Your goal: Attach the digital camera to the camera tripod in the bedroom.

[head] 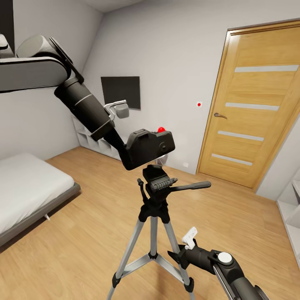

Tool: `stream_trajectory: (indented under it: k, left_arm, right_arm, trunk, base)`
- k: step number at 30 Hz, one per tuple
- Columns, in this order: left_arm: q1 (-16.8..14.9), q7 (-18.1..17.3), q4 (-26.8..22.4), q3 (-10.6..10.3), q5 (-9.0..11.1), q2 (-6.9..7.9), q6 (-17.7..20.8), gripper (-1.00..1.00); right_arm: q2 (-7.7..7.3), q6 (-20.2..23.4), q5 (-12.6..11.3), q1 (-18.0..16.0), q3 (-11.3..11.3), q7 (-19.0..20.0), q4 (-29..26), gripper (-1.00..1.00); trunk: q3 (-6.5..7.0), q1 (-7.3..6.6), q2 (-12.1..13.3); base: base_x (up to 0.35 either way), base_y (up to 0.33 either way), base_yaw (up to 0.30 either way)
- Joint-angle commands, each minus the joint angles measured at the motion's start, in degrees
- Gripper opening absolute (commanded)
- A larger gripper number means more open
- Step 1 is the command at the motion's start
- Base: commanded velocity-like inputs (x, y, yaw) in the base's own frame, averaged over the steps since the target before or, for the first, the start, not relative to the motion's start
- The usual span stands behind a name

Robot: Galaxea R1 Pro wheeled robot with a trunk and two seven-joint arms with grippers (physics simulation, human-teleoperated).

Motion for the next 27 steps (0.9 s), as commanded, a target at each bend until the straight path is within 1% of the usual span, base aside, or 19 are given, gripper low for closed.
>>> stream_trajectory:
  k: [1, 4, 9, 23, 27]
  left_arm:
    - [-0.15, -0.75, 0.02, -0.13, -0.42, -0.04, 0.15, -1.0]
    - [-0.18, -1.79, 0.02, -0.18, -1.29, -0.13, 0.15, -1.0]
    - [-0.19, -2.55, 0.03, -0.31, -1.94, -0.22, 0.15, -1.0]
    - [0.12, -2.91, 0.03, -0.42, -2.38, -0.38, 0.15, -1.0]
    - [0.13, -2.93, 0.06, -0.4, -2.77, -0.7, 0.15, -1.0]
  right_arm:
    - [0.02, -0.88, 3.79, -0.03, 0.38, -0.85, 4.21, -1.0]
    - [0.02, -0.89, 3.79, -0.02, 0.39, -0.85, 4.21, -1.0]
    - [0.02, -0.89, 3.79, -0.01, 0.39, -0.85, 4.21, -1.0]
    - [0.02, -0.89, 3.79, -0.02, 0.4, -0.85, 4.21, -1.0]
    - [0.02, -1.32, 3.79, -0.02, 0.4, -0.85, 4.21, -1.0]
  trunk:
    - [-0.14, 0.04, -0.09]
    - [-0.14, 0.04, -0.09]
    - [-0.14, 0.04, -0.09]
    - [-0.14, 0.04, -0.09]
    - [-0.14, 0.04, -0.09]
  base:
    - [0.0, 0.0, 0.0]
    - [0.0, 0.0, 0.0]
    - [0.0, 0.0, 0.0]
    - [0.0, 0.0, 0.0]
    - [0.0, 0.0, 0.0]
